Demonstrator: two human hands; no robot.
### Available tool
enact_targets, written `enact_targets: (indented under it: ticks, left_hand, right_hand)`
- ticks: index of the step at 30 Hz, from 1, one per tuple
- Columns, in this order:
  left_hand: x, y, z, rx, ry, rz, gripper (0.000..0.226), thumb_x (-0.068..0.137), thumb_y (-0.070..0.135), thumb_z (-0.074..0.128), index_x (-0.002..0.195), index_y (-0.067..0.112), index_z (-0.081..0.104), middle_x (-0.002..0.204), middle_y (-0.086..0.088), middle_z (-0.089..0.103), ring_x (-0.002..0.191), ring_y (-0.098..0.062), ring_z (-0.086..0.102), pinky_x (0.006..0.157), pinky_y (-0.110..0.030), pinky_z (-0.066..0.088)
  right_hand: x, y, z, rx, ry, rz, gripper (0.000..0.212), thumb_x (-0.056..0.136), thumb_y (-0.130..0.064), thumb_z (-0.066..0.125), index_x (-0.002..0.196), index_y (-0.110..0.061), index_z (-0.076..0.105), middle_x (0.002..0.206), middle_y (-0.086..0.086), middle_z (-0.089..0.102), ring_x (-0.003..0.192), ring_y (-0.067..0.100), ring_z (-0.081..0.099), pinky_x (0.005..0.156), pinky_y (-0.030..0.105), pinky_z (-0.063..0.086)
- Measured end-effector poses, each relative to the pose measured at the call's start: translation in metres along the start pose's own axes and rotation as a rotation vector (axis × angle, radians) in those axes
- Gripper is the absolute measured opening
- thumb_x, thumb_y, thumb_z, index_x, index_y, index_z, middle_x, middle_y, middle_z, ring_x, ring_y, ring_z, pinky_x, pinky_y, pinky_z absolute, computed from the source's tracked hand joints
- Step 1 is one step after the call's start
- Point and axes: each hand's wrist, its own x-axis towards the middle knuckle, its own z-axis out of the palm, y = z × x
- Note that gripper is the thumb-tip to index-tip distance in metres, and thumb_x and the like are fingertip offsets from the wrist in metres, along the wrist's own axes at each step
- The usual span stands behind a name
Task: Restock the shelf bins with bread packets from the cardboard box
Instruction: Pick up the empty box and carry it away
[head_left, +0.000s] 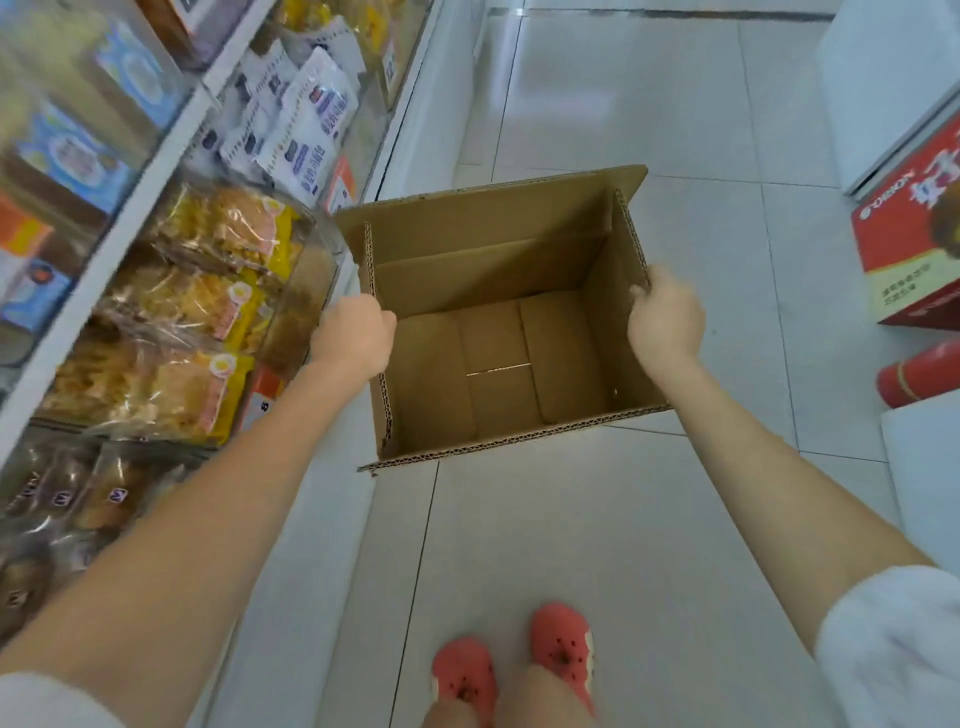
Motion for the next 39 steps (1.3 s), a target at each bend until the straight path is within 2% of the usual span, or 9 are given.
enact_targets:
  ticks: [7,10,13,16,19,23,29,35,39]
  left_hand:
    - [-0.027,0.07,-0.143,0.05,-0.049,0.09,0.034,0.097,0.016,0.039,0.067,0.001,0.046,0.091,-0.026,0.058,0.084,-0.039,0.057,0.066,-0.038,0.044]
    - [-0.038,0.103,-0.19,0.075,-0.101,0.141,0.029,0.098,0.011,0.037,0.077,-0.001,0.053,0.095,-0.023,0.058,0.082,-0.037,0.054,0.068,-0.041,0.045]
    - [-0.042,0.129,-0.23,0.075,-0.103,0.145,0.03,0.099,0.013,0.037,0.075,0.0,0.05,0.08,-0.014,0.053,0.078,-0.032,0.051,0.066,-0.039,0.041]
    - [-0.038,0.151,-0.259,0.112,-0.115,0.204,0.029,0.099,0.007,0.036,0.087,-0.005,0.059,0.071,-0.006,0.04,0.088,-0.038,0.056,0.077,-0.046,0.046]
    - [-0.019,0.163,-0.274,0.126,-0.095,0.231,0.027,0.098,0.006,0.037,0.087,-0.004,0.06,0.07,-0.009,0.045,0.085,-0.039,0.058,0.075,-0.048,0.048]
    - [0.031,0.188,-0.282,0.052,-0.048,0.179,0.029,0.097,0.017,0.037,0.076,0.002,0.052,0.078,-0.018,0.056,0.067,-0.031,0.053,0.055,-0.033,0.039]
    - [0.138,0.259,-0.295,0.083,-0.077,0.207,0.027,0.097,0.022,0.037,0.087,0.002,0.051,0.087,-0.018,0.056,0.08,-0.035,0.056,0.068,-0.037,0.046]
    - [0.262,0.364,-0.323,0.113,-0.078,0.312,0.028,0.098,0.019,0.036,0.082,-0.001,0.048,0.081,-0.018,0.049,0.073,-0.032,0.047,0.064,-0.035,0.036]
    - [0.344,0.441,-0.33,0.122,-0.057,0.388,0.031,0.097,0.022,0.035,0.082,-0.001,0.05,0.082,-0.02,0.052,0.075,-0.034,0.052,0.065,-0.036,0.04]
  right_hand:
    - [0.014,-0.022,-0.151,0.008,-0.104,0.102,0.02,0.098,-0.02,0.044,0.111,-0.008,0.054,0.097,0.023,0.063,0.089,0.042,0.058,0.066,0.035,0.037]
    - [0.017,-0.026,-0.21,-0.002,-0.115,0.11,0.027,0.099,-0.02,0.042,0.122,-0.009,0.052,0.106,0.023,0.063,0.097,0.042,0.057,0.071,0.038,0.041]
    - [0.025,-0.03,-0.261,0.028,-0.126,0.154,0.035,0.101,-0.021,0.041,0.133,-0.009,0.047,0.118,0.023,0.061,0.107,0.042,0.055,0.083,0.041,0.045]
    - [0.039,-0.033,-0.295,0.066,-0.123,0.189,0.041,0.101,-0.024,0.041,0.14,-0.011,0.042,0.126,0.02,0.058,0.114,0.039,0.053,0.09,0.041,0.044]
    - [0.058,-0.039,-0.314,0.115,-0.113,0.178,0.041,0.101,-0.023,0.041,0.14,-0.01,0.042,0.129,0.019,0.057,0.117,0.037,0.053,0.094,0.041,0.043]
    - [0.103,-0.048,-0.327,0.11,-0.097,0.194,0.042,0.101,-0.023,0.041,0.141,-0.008,0.041,0.133,0.016,0.055,0.121,0.035,0.051,0.098,0.039,0.04]
    - [0.208,-0.058,-0.333,0.124,-0.089,0.243,0.044,0.101,-0.025,0.041,0.142,-0.007,0.04,0.139,0.015,0.05,0.127,0.034,0.046,0.101,0.038,0.037]
    - [0.336,-0.067,-0.357,0.118,-0.036,0.309,0.044,0.102,-0.026,0.04,0.141,-0.006,0.04,0.138,0.016,0.05,0.127,0.034,0.045,0.101,0.04,0.037]
    - [0.426,-0.058,-0.369,0.146,0.036,0.335,0.045,0.101,-0.026,0.042,0.141,-0.006,0.041,0.139,0.015,0.049,0.128,0.032,0.045,0.103,0.039,0.037]
